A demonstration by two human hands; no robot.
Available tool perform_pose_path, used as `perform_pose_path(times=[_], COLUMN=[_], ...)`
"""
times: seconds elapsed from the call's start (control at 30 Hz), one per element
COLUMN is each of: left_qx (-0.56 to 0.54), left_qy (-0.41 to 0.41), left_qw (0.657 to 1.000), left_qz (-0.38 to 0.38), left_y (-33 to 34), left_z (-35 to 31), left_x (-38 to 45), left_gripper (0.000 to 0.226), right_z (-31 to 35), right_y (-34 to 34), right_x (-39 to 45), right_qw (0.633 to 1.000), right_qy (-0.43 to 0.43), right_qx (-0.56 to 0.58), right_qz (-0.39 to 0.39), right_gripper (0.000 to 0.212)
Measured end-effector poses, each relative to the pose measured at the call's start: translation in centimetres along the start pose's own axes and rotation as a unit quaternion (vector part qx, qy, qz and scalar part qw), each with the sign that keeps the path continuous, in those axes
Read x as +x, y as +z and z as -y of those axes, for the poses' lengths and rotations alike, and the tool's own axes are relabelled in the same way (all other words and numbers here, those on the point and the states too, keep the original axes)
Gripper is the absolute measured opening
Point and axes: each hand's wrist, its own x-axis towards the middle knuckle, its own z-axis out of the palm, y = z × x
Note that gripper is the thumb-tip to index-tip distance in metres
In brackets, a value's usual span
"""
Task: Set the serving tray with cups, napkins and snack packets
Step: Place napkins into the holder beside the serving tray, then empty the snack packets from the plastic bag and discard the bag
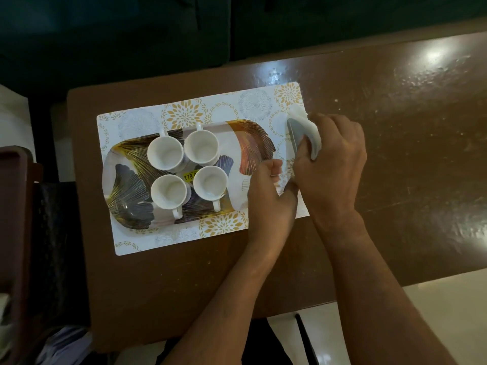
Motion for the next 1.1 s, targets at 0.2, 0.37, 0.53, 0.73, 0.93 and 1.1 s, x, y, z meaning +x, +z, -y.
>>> perform_pose_path(times=[0.2, 0.37, 0.53, 0.73, 0.93, 1.1], left_qx=[0.15, 0.275, 0.381, 0.423, 0.429, 0.41], left_qy=[0.14, 0.183, 0.166, 0.127, 0.072, 0.049], left_qw=[0.976, 0.936, 0.893, 0.866, 0.856, 0.86], left_qz=[-0.071, -0.124, -0.172, -0.234, -0.28, -0.301], left_y=[-7.3, -15.1, -24.3, -34.6, -43.6, -47.8], left_z=[-0.2, 0.2, 1.9, 5.7, 10.2, 13.5], left_x=[-0.6, -1.4, -2.8, -5.9, -8.9, -10.3], left_gripper=[0.036, 0.049, 0.054, 0.05, 0.051, 0.053], right_z=[4.4, 9.8, 16.8, 24.7, 32.6, 36.4], right_y=[1.2, 3.3, 5.6, 8.1, 10.8, 12.8], right_x=[-2.1, -4.7, -8.7, -14.4, -21.1, -24.9], right_qw=[0.996, 0.984, 0.962, 0.927, 0.885, 0.861], right_qy=[-0.077, -0.15, -0.217, -0.302, -0.364, -0.388], right_qx=[0.014, -0.001, 0.007, 0.027, 0.043, 0.04], right_qz=[0.033, 0.099, 0.167, 0.22, 0.287, 0.326], right_gripper=[0.032, 0.037, 0.041, 0.041, 0.04, 0.043])
